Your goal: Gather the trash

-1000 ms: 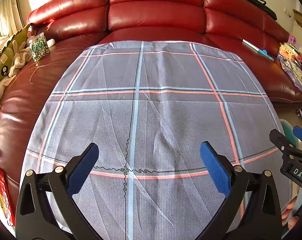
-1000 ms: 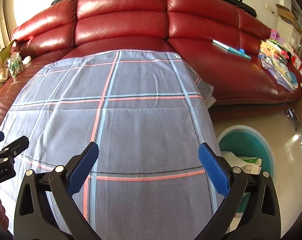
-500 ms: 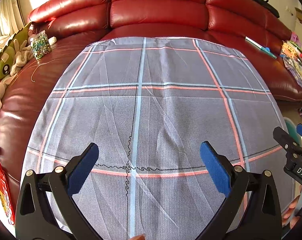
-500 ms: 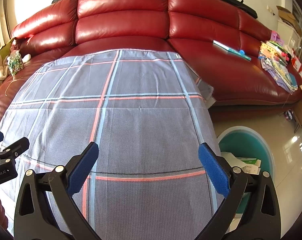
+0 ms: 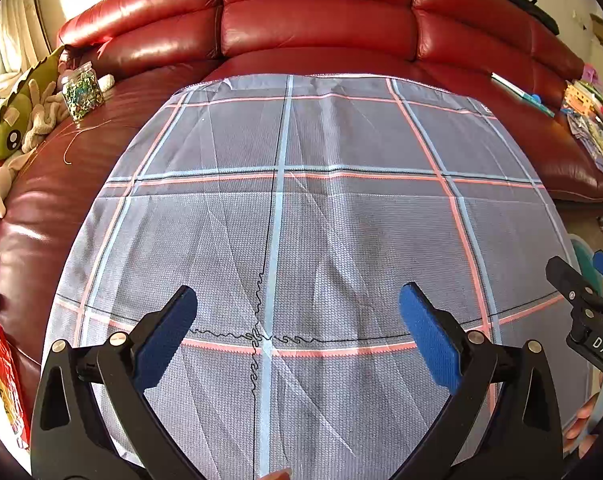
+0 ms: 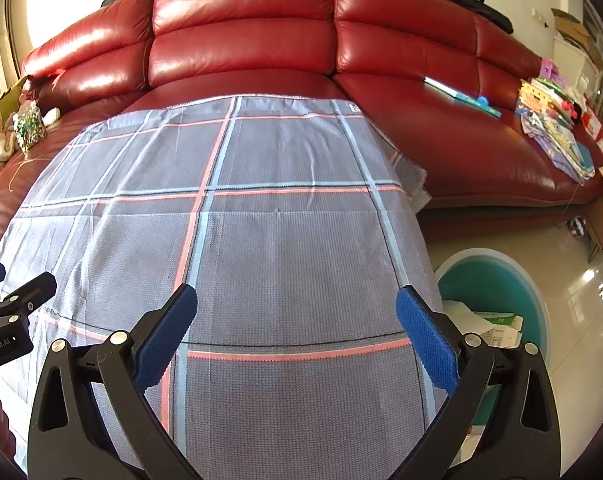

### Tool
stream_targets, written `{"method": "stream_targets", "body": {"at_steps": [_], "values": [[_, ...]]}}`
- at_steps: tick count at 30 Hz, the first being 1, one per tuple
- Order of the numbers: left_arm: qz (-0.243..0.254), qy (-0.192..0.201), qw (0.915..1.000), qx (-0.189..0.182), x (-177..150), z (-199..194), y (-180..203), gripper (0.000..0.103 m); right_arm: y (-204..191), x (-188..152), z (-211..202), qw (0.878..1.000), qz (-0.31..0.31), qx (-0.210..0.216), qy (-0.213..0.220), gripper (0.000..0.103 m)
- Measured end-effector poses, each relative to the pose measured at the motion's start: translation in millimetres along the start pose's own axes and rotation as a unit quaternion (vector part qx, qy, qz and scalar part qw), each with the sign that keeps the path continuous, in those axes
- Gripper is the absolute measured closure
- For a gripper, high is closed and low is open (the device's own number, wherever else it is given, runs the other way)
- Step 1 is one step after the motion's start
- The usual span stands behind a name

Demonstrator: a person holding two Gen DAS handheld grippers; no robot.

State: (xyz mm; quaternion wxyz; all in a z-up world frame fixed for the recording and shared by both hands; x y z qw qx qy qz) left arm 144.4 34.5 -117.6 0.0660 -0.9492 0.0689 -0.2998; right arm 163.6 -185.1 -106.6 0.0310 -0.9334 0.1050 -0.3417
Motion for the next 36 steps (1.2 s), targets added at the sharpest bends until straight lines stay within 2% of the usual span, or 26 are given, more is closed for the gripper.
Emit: {"method": "stream_targets", "body": {"at_steps": [36], "values": [[0.003,0.005,0.9999,-0.012,-0.6,0.5,5.8,0.006,2.8,-0.9,1.0,1.0,0.003,0.0,0.001,0.003]]}}
Point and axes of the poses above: each gripper's, at about its wrist camera, not at the fingertips, and z roughly the way its jaws point, y to its right, x to its top, the point moved 6 cm from there along z, roughly the way its jaws point, and after that the axes turned 13 degrees about z, right-handed, at the moved point
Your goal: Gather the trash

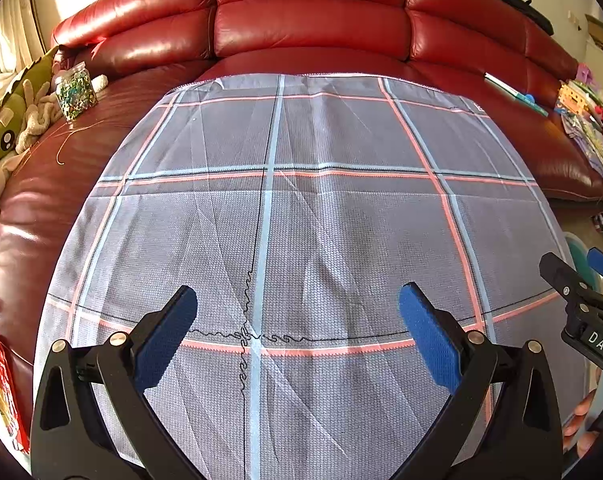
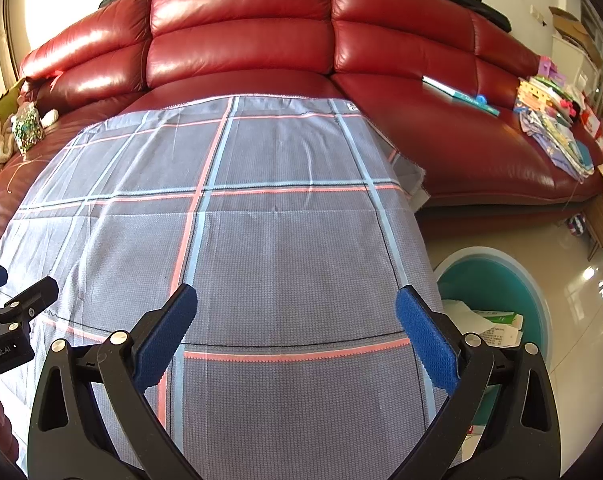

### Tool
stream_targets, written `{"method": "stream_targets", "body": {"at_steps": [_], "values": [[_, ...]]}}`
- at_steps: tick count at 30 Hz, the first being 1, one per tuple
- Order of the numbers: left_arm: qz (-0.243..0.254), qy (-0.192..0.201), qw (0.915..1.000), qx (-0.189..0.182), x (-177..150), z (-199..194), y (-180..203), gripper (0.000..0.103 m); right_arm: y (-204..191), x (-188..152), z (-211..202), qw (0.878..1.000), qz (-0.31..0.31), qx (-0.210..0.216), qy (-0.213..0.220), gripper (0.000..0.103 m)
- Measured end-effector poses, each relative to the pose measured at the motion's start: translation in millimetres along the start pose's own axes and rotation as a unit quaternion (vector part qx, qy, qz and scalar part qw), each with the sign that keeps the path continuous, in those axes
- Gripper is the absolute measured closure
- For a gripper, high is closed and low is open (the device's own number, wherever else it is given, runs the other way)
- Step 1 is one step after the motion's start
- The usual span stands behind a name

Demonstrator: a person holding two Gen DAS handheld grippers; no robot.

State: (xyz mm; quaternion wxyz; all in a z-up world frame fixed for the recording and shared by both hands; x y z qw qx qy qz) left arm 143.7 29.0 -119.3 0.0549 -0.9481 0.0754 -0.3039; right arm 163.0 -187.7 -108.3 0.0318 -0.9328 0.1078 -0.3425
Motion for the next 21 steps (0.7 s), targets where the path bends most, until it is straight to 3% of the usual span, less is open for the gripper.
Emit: {"method": "stream_targets", "body": {"at_steps": [21], "values": [[0.002,-0.016,0.9998,0.011,-1.1,4.8,-2.5,0.006,0.6,4.1,-5.0,1.0,0.004,-0.003,0.005,0.003]]}}
Point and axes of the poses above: each gripper's, at about its wrist camera, not at the fingertips, and z roughly the way its jaws point, y to its right, x to its top, the point moved 6 cm from there along z, roughly the way its jaws point, and after that the axes turned 13 degrees about z, right-handed, at the moved point
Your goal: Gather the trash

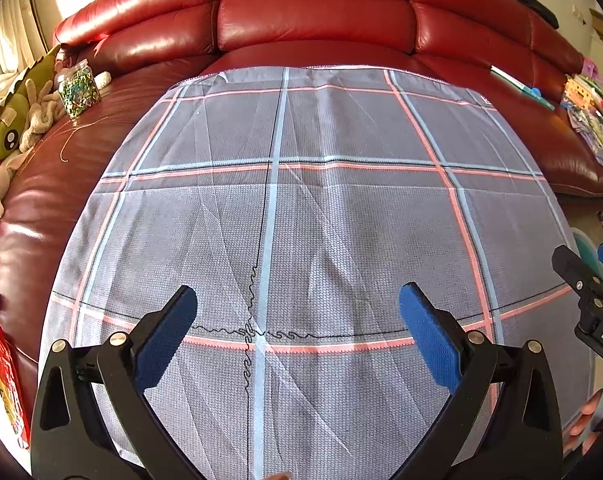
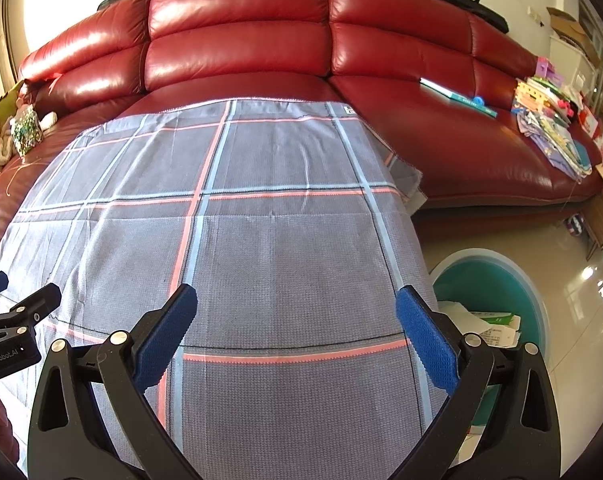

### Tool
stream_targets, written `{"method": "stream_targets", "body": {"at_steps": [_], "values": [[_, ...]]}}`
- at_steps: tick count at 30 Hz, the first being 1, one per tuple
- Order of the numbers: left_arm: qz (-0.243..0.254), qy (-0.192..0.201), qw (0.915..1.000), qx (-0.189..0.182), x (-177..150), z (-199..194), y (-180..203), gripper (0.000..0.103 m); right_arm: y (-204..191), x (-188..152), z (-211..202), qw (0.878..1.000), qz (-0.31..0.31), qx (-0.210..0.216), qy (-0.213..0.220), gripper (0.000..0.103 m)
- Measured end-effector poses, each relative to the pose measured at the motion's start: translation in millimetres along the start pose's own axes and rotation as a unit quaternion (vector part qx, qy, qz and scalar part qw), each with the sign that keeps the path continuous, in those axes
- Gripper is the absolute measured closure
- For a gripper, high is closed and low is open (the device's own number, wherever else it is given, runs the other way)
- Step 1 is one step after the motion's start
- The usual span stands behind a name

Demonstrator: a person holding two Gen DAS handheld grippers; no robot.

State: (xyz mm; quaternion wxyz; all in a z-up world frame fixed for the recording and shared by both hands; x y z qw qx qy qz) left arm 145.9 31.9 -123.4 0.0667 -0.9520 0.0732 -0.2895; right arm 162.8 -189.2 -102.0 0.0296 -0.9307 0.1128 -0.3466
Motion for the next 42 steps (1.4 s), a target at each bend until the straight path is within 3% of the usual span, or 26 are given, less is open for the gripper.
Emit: {"method": "stream_targets", "body": {"at_steps": [42], "values": [[0.001,-0.002,1.0,0.002,1.0,-1.5,-1.0,0.006,-1.5,4.5,2.4,1.0,-0.002,-0.002,-0.002,0.003]]}}
Point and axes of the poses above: each gripper's, at about its wrist camera, not at the fingertips, and z roughly the way its jaws point, y to its right, x to its top, the point moved 6 cm from there along z, roughly the way its jaws point, and after that the axes turned 13 degrees about z, right-handed, at the moved point
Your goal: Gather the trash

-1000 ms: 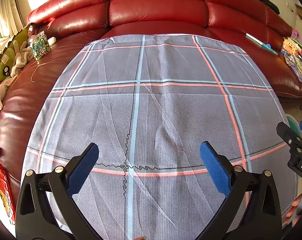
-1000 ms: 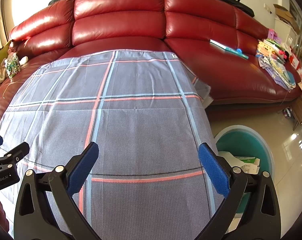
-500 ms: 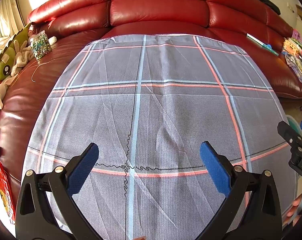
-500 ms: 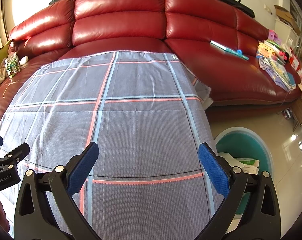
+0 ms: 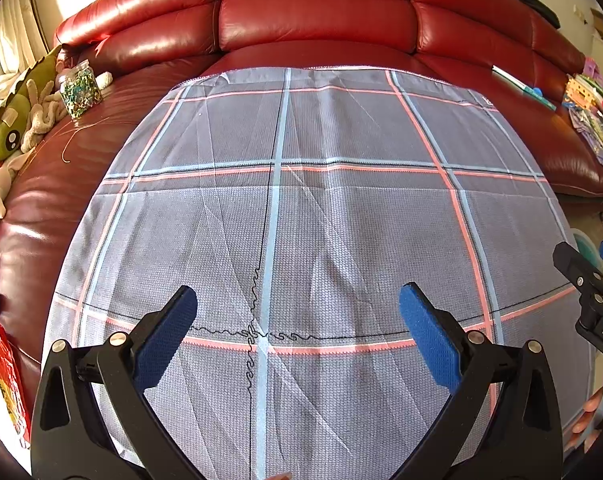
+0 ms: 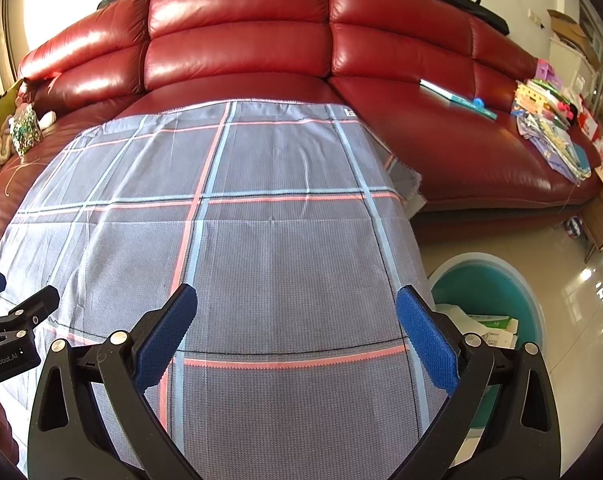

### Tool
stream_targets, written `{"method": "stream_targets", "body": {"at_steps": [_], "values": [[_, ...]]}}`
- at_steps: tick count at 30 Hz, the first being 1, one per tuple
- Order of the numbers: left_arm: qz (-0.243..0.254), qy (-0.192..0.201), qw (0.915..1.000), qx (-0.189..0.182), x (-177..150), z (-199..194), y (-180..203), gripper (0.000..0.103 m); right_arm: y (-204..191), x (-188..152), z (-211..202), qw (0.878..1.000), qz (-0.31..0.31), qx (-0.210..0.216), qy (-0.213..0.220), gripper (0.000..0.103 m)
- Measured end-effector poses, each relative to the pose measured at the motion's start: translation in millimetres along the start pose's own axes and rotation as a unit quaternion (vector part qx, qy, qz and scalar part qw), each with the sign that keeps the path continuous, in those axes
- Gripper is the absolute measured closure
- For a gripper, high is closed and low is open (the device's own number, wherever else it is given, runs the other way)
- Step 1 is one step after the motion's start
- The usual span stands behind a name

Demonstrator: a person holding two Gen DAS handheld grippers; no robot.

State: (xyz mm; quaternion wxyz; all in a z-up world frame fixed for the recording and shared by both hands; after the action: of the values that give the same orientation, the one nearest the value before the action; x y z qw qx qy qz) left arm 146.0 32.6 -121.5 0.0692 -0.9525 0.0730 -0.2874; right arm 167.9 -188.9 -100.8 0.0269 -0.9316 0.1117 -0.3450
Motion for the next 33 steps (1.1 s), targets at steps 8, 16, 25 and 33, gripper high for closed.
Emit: {"method": "stream_targets", "body": {"at_steps": [8,16,25,33], "values": [[0.003,0.01,0.9999,-0.006,-0.6,0.1,2.4,0.006,0.0,-1.5,0.7,1.0,0.0,0.0,0.0,0.003],[-0.002,0.012,0.9999,-0.008,-1.3,1.1,1.7,0.006,-0.1,-2.5,3.6,1.0,0.0,0.0,-0.001,0.003],[-0.005,-0.001,1.0,-0.005,-2.7,4.4,0.8,0.006,0.4,-1.0,3.0,1.0,0.003,-0.001,0.002,0.003],[-0.004,-0.003,1.0,-0.005,-2.7,4.4,1.0,0.006,2.0,0.6,0.5,1.0,0.005,-0.001,0.004,0.003]]}}
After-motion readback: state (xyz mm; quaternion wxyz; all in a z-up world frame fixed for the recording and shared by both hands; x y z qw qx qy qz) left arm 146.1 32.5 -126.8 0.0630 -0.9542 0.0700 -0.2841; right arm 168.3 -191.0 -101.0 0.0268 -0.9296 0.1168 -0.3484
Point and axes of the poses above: each gripper's, at about its wrist camera, not at the fingertips, and z roughly the way its jaws point, y to its right, x to its top, the point moved 6 cm from there along z, roughly the way its jaws point, and after that the axes turned 13 degrees about z, right-handed, at the moved point
